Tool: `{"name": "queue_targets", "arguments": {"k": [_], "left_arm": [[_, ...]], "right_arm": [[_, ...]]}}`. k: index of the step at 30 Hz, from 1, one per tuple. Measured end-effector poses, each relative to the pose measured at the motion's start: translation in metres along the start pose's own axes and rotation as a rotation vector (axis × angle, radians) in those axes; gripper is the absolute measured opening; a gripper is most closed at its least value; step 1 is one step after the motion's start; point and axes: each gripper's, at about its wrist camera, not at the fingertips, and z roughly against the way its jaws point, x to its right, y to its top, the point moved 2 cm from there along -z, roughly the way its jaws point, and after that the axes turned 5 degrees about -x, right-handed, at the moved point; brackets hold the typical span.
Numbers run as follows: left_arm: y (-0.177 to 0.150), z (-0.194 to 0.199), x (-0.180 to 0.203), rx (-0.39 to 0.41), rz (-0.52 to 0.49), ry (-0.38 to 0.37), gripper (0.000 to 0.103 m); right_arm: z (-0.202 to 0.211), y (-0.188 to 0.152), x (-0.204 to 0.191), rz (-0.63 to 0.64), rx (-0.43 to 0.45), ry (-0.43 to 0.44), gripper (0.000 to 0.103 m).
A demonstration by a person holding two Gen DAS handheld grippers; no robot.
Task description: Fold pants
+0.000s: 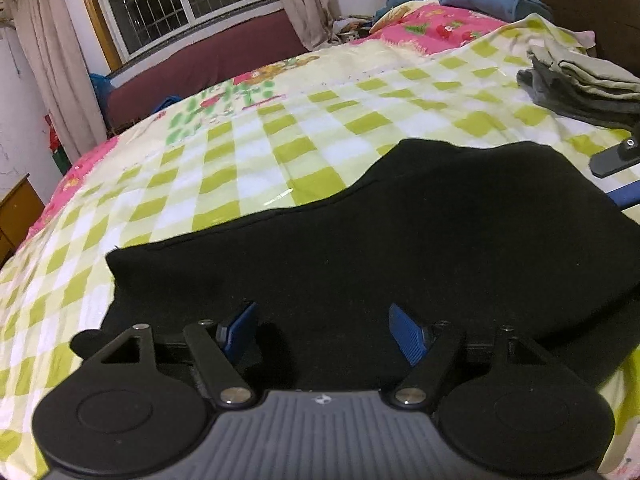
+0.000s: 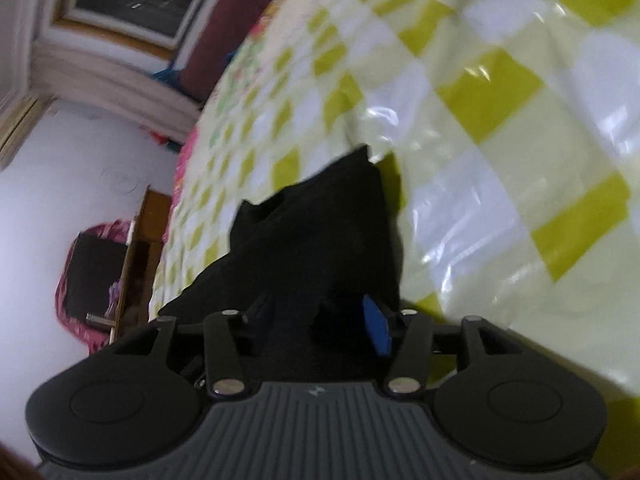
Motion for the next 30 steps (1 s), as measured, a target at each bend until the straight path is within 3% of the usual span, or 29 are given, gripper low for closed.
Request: {"name": "queue_targets", "arguments": {"k": [6,11,18,20,22,26,30], "left_arm": [[-0.003,-0.002,0.006,-0.005,-0.001,0.012,0.086],[-0.005,-0.001,0.005,-0.007,-0.013,0.007,0.086],[-0.004,-0.005,0.008,-0.007,-0.007,0.001,0.086],[-0.003,-0.004,0.009,-0.008,-0.017,0.003,0.086],[-0.004,-0.004,0.009,-0.008,-0.02,0.003,0.086],[-0.003,-0.004,0.01,-0.012,-0.036,0.004,0.086],[-0.003,-0.003,0.013,-0.013,-0.057,0.017,0.086]], "right_arm": [[-0.014,-0.004,0.012,-0.03,-0.062,0.005,0.052],[-0.011,-0.005,0.009,-0.048,-0.042,0.108,0.053],[-0.038,-0.003,0.019,-0.083,-0.072,0.094,0.052],[-0.032,-0.005,0.015,-0.08,-0.059,0.098,0.038],[-0.018,-0.008,0.015,-0.091,-0.028,0.138,0.034],[-0.007,-0.007,0.025,-0.064,-0.044,0.051,0.034],[-0.007,-0.001,0.027,-0.041,-0.086,0.036,0.036]]}}
